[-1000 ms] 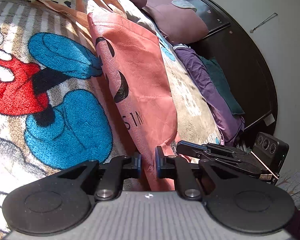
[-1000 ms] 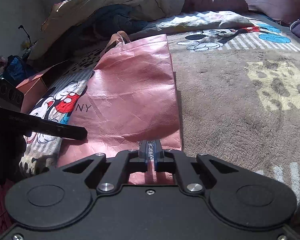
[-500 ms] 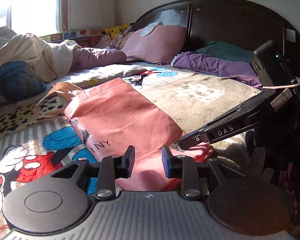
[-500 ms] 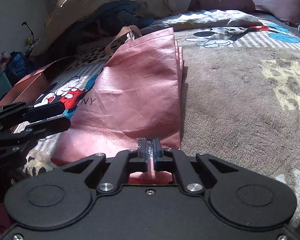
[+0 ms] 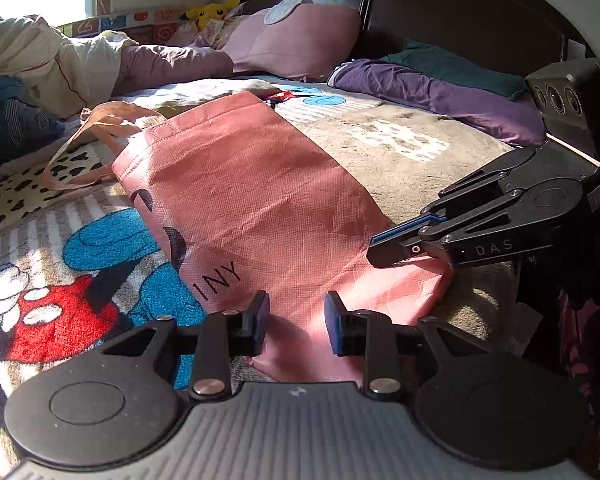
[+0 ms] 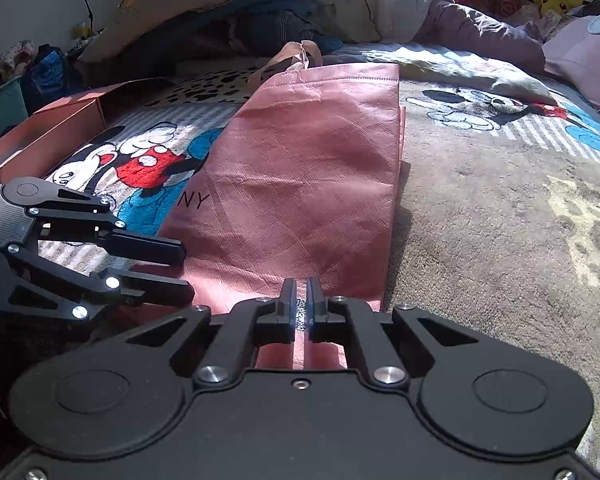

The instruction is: Fold shopping bag

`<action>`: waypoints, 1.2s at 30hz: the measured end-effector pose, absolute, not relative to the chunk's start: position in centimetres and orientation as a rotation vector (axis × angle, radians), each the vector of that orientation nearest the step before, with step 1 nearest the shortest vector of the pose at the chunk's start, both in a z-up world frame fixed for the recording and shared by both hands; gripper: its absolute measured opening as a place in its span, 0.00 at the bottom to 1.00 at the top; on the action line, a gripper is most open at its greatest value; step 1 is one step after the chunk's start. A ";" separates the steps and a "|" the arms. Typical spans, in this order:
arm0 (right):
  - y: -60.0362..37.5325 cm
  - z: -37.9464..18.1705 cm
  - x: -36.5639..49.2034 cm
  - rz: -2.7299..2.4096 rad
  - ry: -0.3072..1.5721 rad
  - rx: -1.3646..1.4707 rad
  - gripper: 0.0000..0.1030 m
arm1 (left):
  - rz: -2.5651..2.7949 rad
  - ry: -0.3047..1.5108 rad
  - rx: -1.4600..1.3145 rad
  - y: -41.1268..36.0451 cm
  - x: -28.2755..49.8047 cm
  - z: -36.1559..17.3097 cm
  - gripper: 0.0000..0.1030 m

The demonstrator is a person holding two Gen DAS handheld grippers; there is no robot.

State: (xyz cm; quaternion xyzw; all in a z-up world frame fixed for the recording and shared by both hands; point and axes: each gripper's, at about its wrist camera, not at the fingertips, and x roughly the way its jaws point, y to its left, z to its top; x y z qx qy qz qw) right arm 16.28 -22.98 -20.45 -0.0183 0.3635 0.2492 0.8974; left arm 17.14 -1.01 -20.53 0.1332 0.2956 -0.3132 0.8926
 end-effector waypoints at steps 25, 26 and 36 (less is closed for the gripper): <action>-22.4 -21.0 14.8 0.440 0.732 -0.001 0.02 | -0.746 0.565 0.499 -8.8 29.3 -20.3 0.28; -22.3 -21.0 14.8 0.435 0.731 0.000 0.02 | -0.744 0.580 0.461 -8.9 30.4 -20.5 0.29; -22.5 -21.0 15.2 0.415 0.760 0.042 0.02 | -0.669 0.668 0.325 -6.5 30.6 -20.1 0.29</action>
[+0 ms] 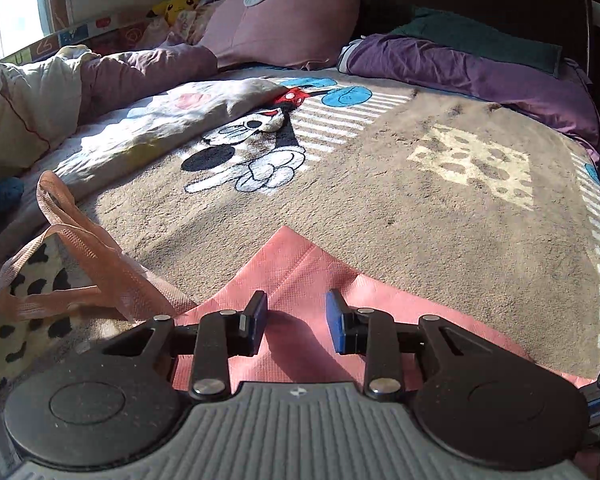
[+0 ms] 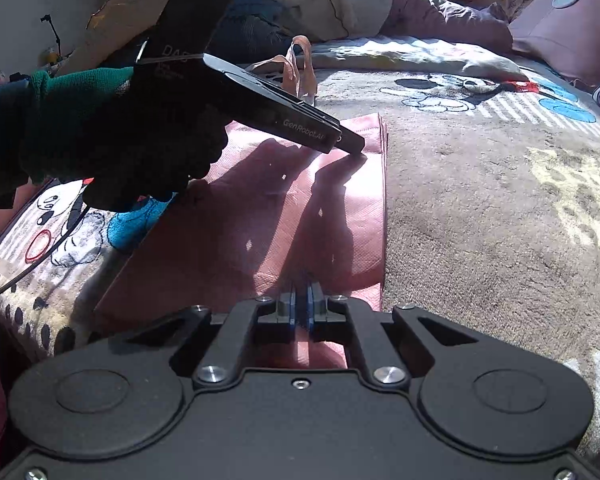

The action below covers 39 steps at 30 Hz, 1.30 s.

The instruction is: Fold shopping bag

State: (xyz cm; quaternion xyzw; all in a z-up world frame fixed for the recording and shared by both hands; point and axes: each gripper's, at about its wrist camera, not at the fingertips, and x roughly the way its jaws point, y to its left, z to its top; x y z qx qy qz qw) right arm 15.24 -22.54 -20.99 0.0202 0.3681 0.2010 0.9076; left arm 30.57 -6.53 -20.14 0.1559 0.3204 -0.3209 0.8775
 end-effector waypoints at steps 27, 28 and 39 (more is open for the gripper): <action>-26.3 -21.6 18.7 0.526 0.960 0.341 0.00 | -0.737 0.339 1.240 -5.2 5.5 -21.8 0.33; -26.3 -21.7 18.8 0.530 0.961 0.341 0.00 | -0.729 0.323 1.272 -5.2 5.4 -22.1 0.33; -27.5 -22.7 19.1 0.564 0.955 0.448 0.00 | -0.689 0.236 1.375 -7.9 6.8 -24.9 0.16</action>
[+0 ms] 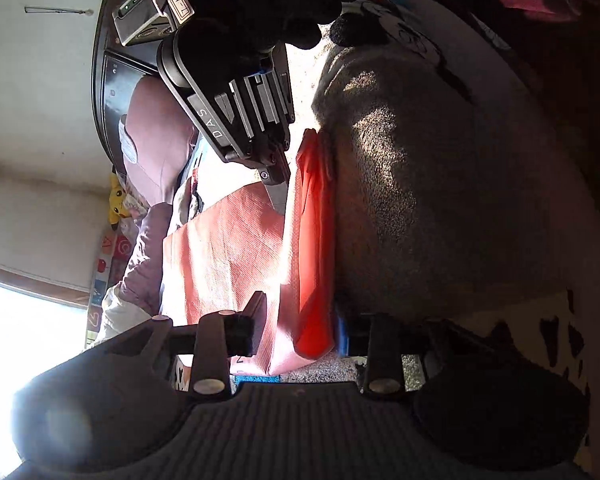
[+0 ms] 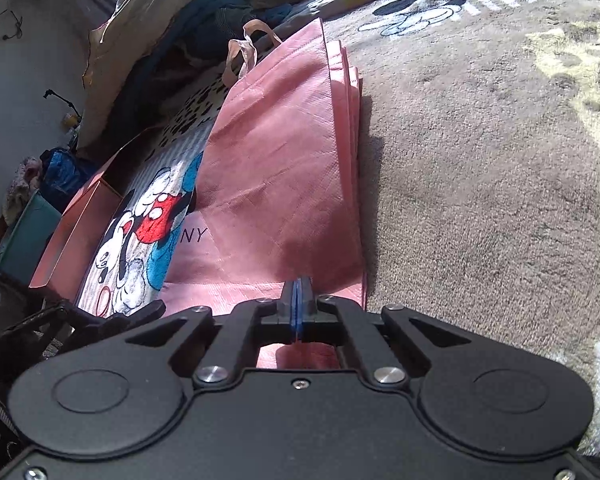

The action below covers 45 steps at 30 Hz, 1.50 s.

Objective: Fold shopping bag
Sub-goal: 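Grasp the bag edge with the left tool while the right tool grasps the bag bottom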

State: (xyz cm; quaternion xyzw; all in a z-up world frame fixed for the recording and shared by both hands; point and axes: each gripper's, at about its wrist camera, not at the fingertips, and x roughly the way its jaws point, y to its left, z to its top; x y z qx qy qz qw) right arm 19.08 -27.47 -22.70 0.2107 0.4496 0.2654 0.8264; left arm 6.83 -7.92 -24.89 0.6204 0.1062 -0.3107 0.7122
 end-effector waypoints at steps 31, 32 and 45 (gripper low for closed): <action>-20.6 -20.7 4.8 0.941 0.309 -1.020 0.21 | -1.089 0.574 1.017 -2.9 10.9 -18.8 0.12; -20.7 -20.3 5.4 0.950 0.345 -0.955 0.21 | -1.100 0.588 0.991 -2.8 11.3 -18.6 0.12; -23.7 -18.7 15.6 1.133 0.906 -0.237 0.21 | -1.088 0.615 0.538 0.6 12.2 -18.3 0.18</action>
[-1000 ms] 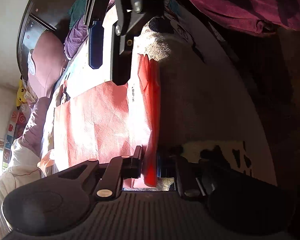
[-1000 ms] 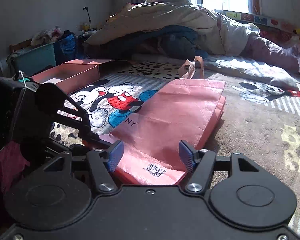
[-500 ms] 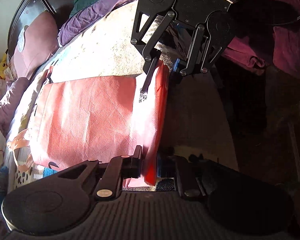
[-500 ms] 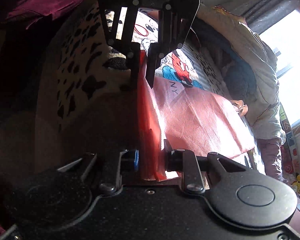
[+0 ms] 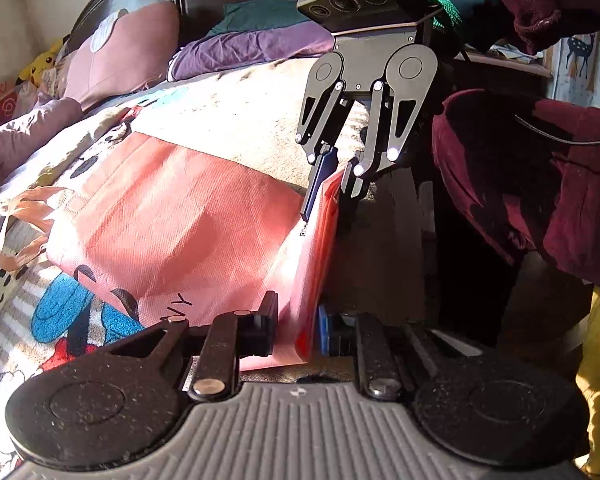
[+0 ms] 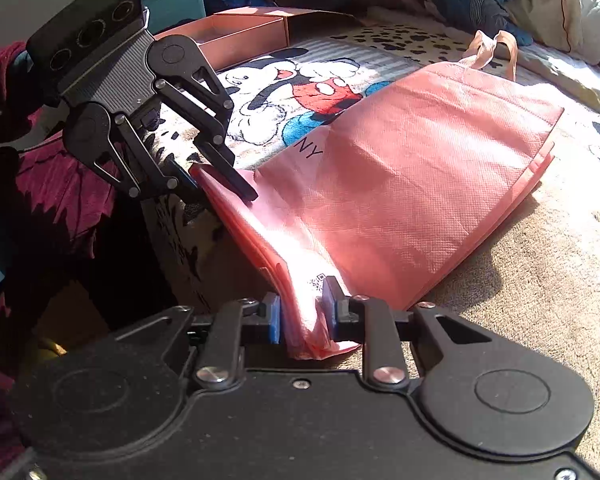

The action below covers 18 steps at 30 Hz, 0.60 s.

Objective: Fold shopping bag
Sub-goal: 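Grasp the bag edge with the left tool while the right tool grasps the bag bottom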

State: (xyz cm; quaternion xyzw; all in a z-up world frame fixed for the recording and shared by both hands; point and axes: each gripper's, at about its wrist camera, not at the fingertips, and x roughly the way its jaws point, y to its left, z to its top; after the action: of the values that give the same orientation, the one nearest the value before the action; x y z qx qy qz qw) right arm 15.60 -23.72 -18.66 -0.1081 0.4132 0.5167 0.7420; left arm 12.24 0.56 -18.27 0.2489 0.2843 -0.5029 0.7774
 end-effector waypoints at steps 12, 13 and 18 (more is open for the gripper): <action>-27.8 -21.6 17.5 1.201 0.997 0.210 0.22 | -1.090 0.842 -0.226 8.3 15.7 -22.1 0.18; -28.4 -22.1 17.4 1.189 1.000 0.288 0.22 | -1.087 0.851 -0.262 8.6 15.8 -22.5 0.18; -30.4 -24.9 17.0 1.115 1.031 0.650 0.22 | -1.053 0.919 -0.430 10.0 16.9 -23.8 0.19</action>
State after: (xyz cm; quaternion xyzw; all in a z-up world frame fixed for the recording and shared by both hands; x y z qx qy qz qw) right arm 16.99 -30.38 -24.91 0.2894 0.4587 0.4964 0.6779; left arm 16.88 9.95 -23.79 -0.1963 0.4196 -0.4810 0.7443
